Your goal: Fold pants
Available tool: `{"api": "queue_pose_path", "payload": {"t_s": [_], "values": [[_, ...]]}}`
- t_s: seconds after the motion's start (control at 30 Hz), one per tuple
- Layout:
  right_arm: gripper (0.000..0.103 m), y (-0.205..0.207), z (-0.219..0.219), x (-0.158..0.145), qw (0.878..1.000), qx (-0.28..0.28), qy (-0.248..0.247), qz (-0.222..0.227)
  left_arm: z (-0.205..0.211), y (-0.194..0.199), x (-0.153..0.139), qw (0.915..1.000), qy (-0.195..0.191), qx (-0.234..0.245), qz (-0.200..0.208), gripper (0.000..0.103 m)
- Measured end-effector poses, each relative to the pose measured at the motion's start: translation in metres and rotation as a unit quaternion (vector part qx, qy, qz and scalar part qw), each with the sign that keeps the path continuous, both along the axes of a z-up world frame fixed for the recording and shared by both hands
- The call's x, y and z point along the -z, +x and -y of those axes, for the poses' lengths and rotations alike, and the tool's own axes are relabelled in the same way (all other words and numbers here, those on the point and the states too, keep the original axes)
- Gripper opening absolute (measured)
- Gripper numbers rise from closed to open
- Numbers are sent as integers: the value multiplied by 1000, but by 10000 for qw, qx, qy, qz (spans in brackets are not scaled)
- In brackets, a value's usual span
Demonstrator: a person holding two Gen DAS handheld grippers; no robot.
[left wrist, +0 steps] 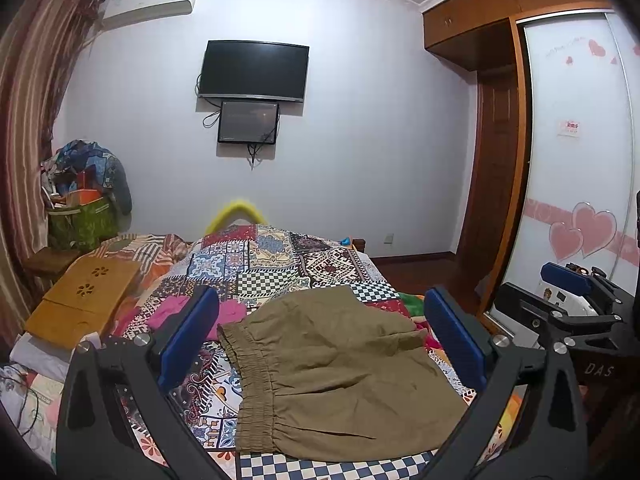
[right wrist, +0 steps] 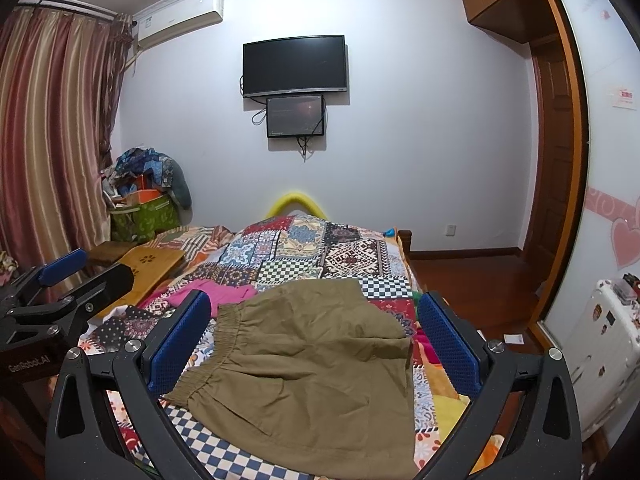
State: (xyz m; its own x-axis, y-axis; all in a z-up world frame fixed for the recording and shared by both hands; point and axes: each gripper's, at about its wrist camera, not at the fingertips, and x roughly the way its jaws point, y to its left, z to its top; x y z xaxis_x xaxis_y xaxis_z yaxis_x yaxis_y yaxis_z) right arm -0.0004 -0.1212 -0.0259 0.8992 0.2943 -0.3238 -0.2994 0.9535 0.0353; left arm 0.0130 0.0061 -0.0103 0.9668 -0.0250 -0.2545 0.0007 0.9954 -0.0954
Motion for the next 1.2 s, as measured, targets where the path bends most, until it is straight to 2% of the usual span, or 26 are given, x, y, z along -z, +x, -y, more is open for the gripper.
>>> {"api": "queue_pose_path", "payload": {"t_s": [1.2], "values": [[103, 3, -6, 2, 10000, 11, -50, -55, 0, 9, 2, 10000, -12, -41, -58, 103]]}}
